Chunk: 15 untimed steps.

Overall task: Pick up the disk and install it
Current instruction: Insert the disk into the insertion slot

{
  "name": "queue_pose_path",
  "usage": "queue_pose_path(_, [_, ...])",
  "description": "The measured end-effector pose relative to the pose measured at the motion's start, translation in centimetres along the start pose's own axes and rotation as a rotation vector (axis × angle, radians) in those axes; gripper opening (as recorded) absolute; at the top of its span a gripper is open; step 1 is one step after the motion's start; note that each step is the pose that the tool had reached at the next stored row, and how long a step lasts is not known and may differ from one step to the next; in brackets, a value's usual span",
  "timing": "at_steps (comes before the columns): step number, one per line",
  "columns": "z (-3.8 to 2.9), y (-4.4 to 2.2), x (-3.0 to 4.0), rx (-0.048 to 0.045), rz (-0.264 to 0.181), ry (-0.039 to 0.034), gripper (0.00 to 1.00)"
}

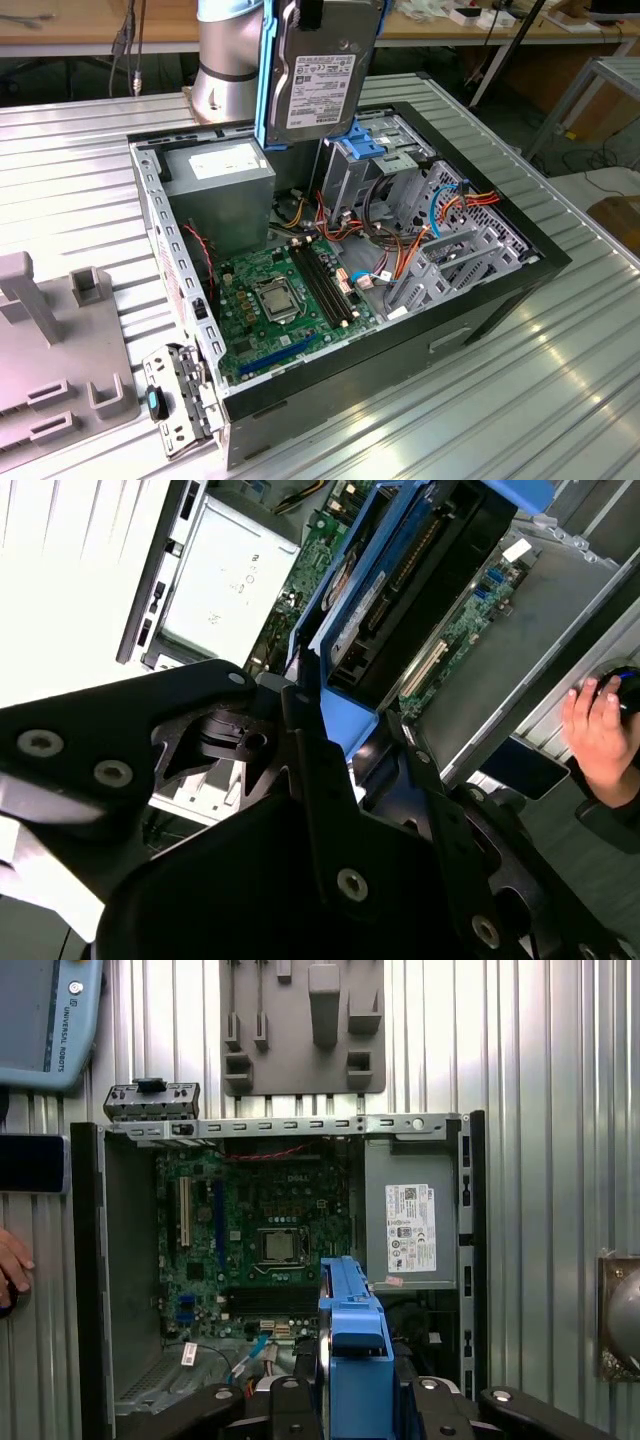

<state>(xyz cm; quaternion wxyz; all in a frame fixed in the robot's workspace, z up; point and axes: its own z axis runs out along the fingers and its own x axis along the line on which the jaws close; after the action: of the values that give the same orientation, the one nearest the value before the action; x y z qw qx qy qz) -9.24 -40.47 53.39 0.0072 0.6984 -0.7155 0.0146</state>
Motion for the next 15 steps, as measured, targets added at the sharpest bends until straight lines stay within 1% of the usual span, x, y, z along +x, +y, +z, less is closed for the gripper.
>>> queue_pose_path(7, [0.0,-0.02,0.0,0.0,-0.004,0.0,0.37])
queue_pose_path(9, [0.0,-0.03,0.0,0.0009,-0.031,-0.0003,0.37])
queue_pose_path(10, [0.0,-0.03,0.01,0.0017,-0.057,-0.0005,0.37])
queue_pose_path(12, [0.0,-0.02,0.01,0.0027,-0.088,-0.0009,0.37])
queue_pose_path(13, [0.0,-0.02,0.01,0.0035,-0.116,-0.0012,0.37])
queue_pose_path(15, [0.0,-0.02,0.01,0.0047,-0.154,-0.0016,0.37])
